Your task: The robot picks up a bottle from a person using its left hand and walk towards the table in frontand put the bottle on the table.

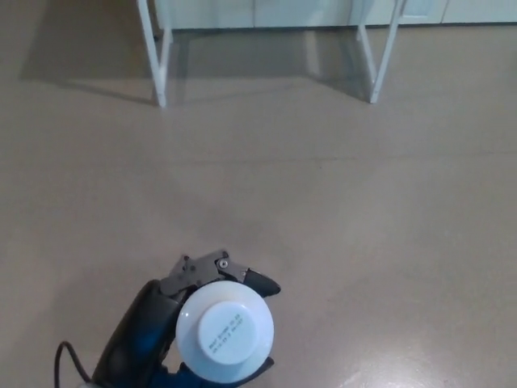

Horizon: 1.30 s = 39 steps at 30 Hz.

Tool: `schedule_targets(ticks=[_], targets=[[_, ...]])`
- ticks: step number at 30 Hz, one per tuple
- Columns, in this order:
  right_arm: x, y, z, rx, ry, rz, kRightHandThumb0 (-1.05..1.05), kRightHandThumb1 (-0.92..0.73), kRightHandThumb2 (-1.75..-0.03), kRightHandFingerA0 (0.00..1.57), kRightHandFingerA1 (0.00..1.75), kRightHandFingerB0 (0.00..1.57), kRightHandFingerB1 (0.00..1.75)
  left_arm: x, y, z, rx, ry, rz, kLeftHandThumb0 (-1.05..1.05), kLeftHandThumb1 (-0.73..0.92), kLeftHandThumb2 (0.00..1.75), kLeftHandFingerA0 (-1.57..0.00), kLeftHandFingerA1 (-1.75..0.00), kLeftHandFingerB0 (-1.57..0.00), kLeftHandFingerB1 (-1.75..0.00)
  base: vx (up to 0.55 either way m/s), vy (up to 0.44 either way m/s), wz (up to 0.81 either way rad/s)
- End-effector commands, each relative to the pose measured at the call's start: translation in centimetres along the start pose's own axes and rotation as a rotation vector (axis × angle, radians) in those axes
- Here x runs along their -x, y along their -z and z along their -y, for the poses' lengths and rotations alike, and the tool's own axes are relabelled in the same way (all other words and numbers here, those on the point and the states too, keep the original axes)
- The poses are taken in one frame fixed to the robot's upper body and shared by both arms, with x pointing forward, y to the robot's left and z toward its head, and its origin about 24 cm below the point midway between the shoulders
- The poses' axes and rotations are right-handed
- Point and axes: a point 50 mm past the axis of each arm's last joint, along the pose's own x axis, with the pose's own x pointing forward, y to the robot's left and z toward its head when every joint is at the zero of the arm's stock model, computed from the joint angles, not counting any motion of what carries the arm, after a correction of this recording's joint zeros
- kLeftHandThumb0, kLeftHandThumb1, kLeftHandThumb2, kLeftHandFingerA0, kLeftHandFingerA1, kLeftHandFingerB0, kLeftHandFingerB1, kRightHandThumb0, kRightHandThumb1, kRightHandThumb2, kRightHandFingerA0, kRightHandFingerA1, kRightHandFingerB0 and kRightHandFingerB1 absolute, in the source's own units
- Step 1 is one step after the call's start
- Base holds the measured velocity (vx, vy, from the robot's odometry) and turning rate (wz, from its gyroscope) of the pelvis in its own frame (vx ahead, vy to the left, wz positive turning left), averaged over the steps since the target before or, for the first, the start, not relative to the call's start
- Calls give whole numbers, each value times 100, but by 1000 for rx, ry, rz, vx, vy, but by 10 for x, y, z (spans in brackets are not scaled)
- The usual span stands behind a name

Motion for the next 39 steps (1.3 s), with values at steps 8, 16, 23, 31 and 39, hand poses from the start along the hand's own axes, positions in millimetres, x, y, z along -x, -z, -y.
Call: schedule_targets(ticks=[8,16,23,31,39], targets=[[-1,-2,3,44,-31,-11,-45,-69,-61,66,45,51,38,0,-4,-4,-26,-2,57,-10,66,79,-111,-125,-84,-104,232,87,5],[-3,-7,5,38,-45,1,-46,-70,-61,65,45,53,39,-4,-7,-7,-25,-10,53,-12,67,77,-113,-124,-85,-105,331,-162,8],[-4,-11,7,52,-64,12,-45,-70,-62,61,44,49,38,-5,-8,-7,-7,-16,60,-14,68,74,-106,-124,-85,-102,335,-127,5],[-5,-12,7,60,-69,9,-46,-70,-61,63,45,51,39,-5,-9,-7,-20,-14,68,-16,67,78,-109,-122,-86,-102,402,93,-35],[-5,-12,7,71,-73,4,-46,-70,-59,60,44,51,38,-6,-9,-8,-25,-18,76,-13,64,83,-110,-123,-87,-99,413,107,-9]])
